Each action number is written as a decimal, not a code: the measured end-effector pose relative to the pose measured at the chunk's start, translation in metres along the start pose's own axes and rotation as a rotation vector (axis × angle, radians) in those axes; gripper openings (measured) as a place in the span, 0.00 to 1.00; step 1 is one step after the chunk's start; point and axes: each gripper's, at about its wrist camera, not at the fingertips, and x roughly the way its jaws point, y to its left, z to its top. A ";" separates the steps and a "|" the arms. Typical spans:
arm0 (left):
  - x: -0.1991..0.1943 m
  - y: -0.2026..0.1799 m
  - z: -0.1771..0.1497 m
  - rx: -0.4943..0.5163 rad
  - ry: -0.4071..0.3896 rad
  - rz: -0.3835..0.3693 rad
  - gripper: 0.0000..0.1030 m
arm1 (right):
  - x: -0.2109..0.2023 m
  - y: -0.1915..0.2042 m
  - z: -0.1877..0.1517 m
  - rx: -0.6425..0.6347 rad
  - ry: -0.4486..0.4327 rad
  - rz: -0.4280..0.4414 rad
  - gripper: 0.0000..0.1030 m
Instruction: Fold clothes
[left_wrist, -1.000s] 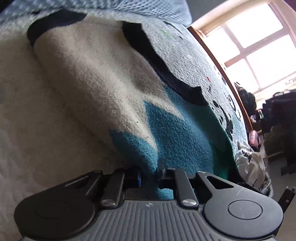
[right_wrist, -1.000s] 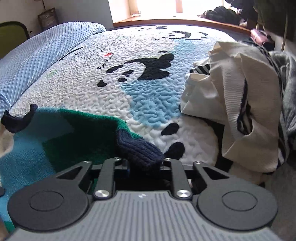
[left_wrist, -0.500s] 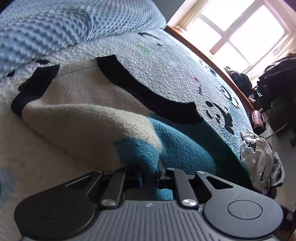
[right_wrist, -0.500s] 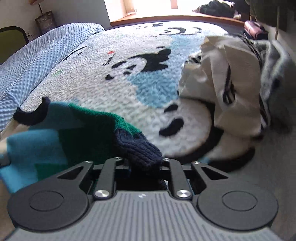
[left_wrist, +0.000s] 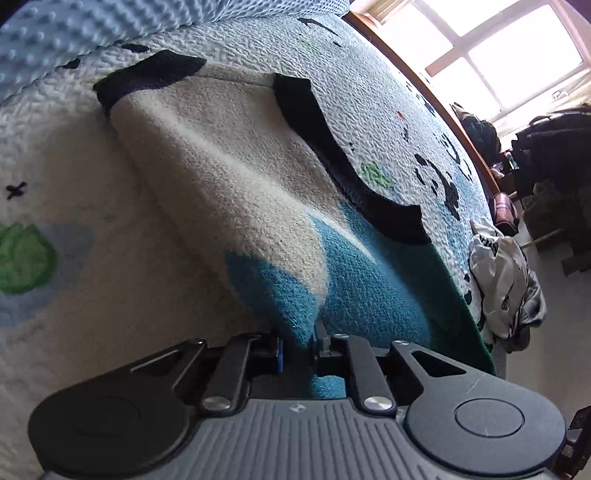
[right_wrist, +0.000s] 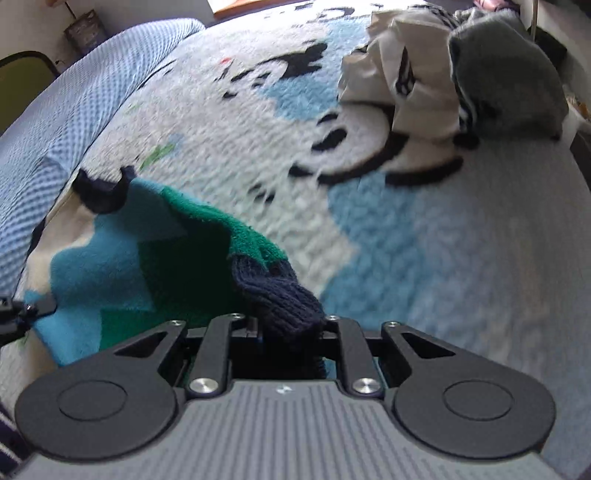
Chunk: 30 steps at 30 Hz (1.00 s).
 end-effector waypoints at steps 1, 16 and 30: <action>0.003 0.000 -0.002 0.029 0.002 0.007 0.14 | 0.002 0.004 -0.005 -0.027 -0.015 -0.018 0.18; -0.069 0.098 0.061 -0.058 -0.152 0.043 0.33 | -0.038 0.055 0.053 -0.450 -0.117 -0.086 0.56; -0.027 0.114 0.086 -0.374 -0.270 0.036 0.37 | 0.174 0.289 0.180 -0.755 -0.006 0.346 0.60</action>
